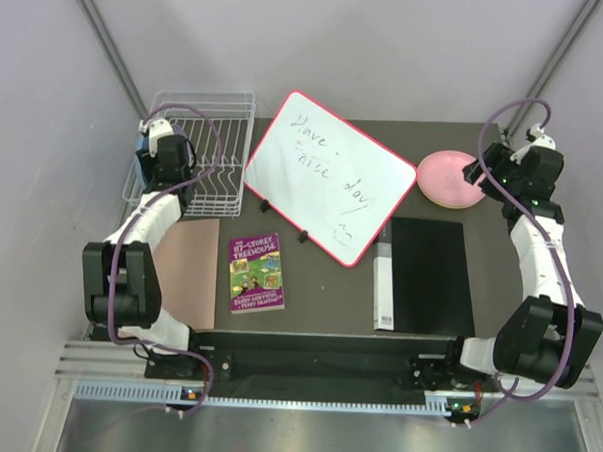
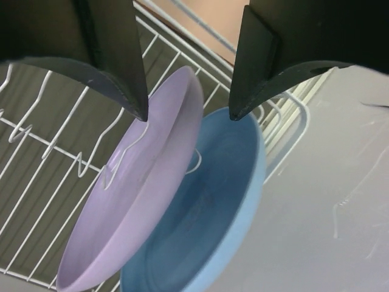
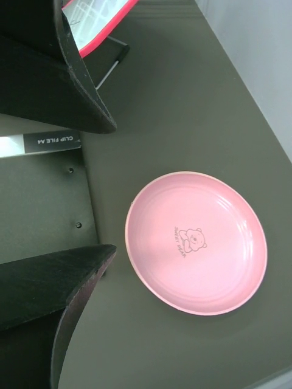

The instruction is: Unload the plates from the dish rack

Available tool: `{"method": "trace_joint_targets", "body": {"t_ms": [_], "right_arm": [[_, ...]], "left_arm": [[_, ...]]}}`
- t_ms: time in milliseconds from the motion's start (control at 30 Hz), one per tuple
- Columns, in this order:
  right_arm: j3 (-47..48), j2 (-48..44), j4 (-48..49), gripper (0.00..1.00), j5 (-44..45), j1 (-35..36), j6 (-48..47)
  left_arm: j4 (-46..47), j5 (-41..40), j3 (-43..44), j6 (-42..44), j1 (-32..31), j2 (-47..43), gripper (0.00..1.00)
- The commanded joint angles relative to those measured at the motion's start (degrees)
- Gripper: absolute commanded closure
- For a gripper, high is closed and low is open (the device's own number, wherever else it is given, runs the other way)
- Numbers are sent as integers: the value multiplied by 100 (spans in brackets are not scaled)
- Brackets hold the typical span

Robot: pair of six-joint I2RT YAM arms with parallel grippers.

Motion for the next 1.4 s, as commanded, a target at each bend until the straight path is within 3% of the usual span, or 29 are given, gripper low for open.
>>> {"method": "trace_joint_targets", "body": {"t_ms": [0, 100, 133, 200, 467, 967, 1367], "right_arm": [[21, 98, 143, 27, -155, 42, -90], [47, 177, 152, 27, -199, 51, -89], [47, 195, 161, 27, -191, 60, -98], [30, 195, 170, 27, -182, 60, -98], [12, 168, 152, 27, -147, 121, -116], [-93, 28, 126, 27, -94, 183, -133], [-111, -104, 91, 27, -111, 174, -142]], "left_arm": [[-174, 34, 538, -199, 44, 295, 56], [-237, -54, 574, -199, 52, 375, 72], [-245, -55, 556, -190, 44, 366, 88], [-263, -72, 521, -173, 44, 288, 100], [123, -151, 266, 91, 26, -64, 100], [1300, -2426, -76, 1109, -659, -222, 100], [2504, -3262, -244, 2112, -1212, -407, 100]]}}
